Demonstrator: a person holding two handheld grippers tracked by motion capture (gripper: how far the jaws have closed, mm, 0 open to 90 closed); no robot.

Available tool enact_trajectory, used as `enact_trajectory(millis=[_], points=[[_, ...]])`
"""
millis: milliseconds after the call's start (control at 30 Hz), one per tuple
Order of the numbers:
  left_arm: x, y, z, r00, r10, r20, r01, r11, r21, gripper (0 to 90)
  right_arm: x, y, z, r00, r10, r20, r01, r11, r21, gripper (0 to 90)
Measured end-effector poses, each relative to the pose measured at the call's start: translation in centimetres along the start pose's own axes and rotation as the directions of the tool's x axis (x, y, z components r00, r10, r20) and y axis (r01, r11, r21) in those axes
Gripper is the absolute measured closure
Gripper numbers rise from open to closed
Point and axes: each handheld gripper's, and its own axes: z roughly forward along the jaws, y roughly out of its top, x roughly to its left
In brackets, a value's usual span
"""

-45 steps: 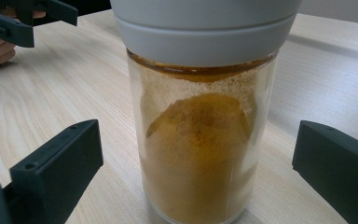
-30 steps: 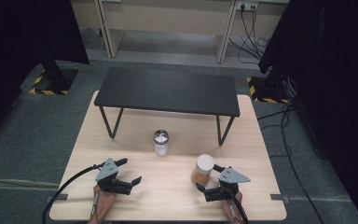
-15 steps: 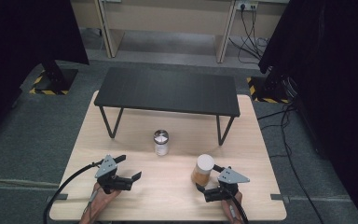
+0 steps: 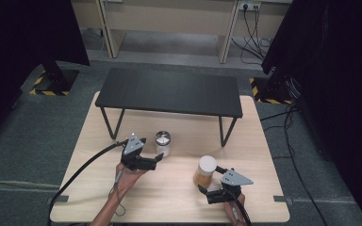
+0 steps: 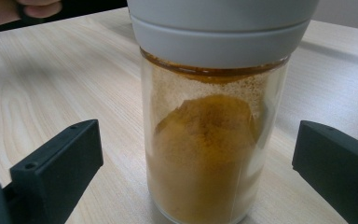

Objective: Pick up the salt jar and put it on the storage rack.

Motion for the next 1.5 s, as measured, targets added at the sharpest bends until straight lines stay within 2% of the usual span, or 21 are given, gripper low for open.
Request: enact_trajectory(millis=[100, 167, 233, 267, 400, 533, 600, 633, 667, 900, 1067, 1167, 1367, 1500], points=[[0.0, 0.8, 1.5, 0.9997, -0.009, -0.022, 0.009, 1.0000, 0.004, 3.9, 0.0, 0.0, 0.0, 1.0000, -0.002, 0.000, 0.002, 1.000, 0.001, 1.5], [-0.3, 1.4, 2.4, 0.9992, 0.014, -0.038, -0.013, 0.9998, 0.013, 4.8, 0.0, 0.0, 0.0, 1.0000, -0.003, -0.001, 0.003, 1.000, 0.002, 1.5], [-0.8, 1.9, 3.4, 0.9976, 0.024, -0.066, -0.021, 0.9986, 0.048, 5.9, 0.0, 0.0, 0.0, 1.0000, -0.003, -0.001, 0.003, 1.000, 0.002, 1.5], [-1.0, 1.7, 4.3, 0.9971, 0.022, -0.073, -0.018, 0.9985, 0.052, 6.3, 0.0, 0.0, 0.0, 1.0000, -0.002, -0.002, 0.002, 1.000, 0.002, 1.5], [-1.2, 1.4, 5.4, 0.9953, 0.021, -0.095, -0.014, 0.9978, 0.065, 12.1, 0.0, 0.0, 0.0, 1.0000, -0.005, -0.001, 0.005, 1.000, -0.001, 1.5], [-0.7, 1.3, 5.6, 0.9973, 0.022, -0.070, -0.017, 0.9976, 0.068, 18.8, 0.1, 0.1, 0.0, 1.0000, -0.010, -0.001, 0.010, 1.000, 0.003, 1.5], [-0.7, 1.1, 5.6, 0.9978, 0.039, -0.054, -0.035, 0.9977, 0.058, 24.1, 0.1, 0.1, 0.0, 0.9999, -0.012, -0.001, 0.012, 1.000, 0.003, 1.5], [-0.7, 1.0, 5.5, 0.9979, 0.040, -0.050, -0.038, 0.9979, 0.053, 29.7, 0.1, 0.1, 0.0, 0.9999, -0.012, -0.001, 0.012, 1.000, 0.003, 1.5], [-0.9, 0.9, 5.6, 0.9971, 0.048, -0.058, -0.046, 0.9978, 0.049, 30.4, 0.1, 0.1, 0.0, 0.9999, -0.011, -0.001, 0.011, 1.000, 0.003, 1.5], [-1.1, 0.6, 5.6, 0.9963, 0.058, -0.064, -0.055, 0.9978, 0.038, 31.2, 0.2, 0.1, 0.0, 0.9999, -0.014, 0.001, 0.014, 1.000, 0.004, 1.5], [-0.9, 0.7, 5.4, 0.9969, 0.060, -0.051, -0.058, 0.9975, 0.040, 31.5, 0.1, 0.1, 0.0, 0.9999, -0.013, 0.000, 0.013, 1.000, 0.003, 1.5], [-1.0, 0.8, 5.1, 0.9953, 0.086, -0.045, -0.084, 0.9954, 0.046, 31.6, 0.1, 0.1, 0.0, 0.9999, -0.010, -0.002, 0.010, 1.000, 0.003, 1.5], [-0.4, 1.4, 4.1, 0.9971, 0.076, 0.006, -0.076, 0.9952, 0.062, 31.6, 0.1, 0.0, 0.0, 0.9999, -0.011, -0.002, 0.011, 1.000, 0.002, 1.5], [-0.1, 1.9, 3.1, 0.9969, 0.066, 0.043, -0.068, 0.9965, 0.048, 31.7, 0.1, 0.0, 0.0, 1.0000, -0.009, -0.001, 0.009, 1.000, 0.001, 1.5]])
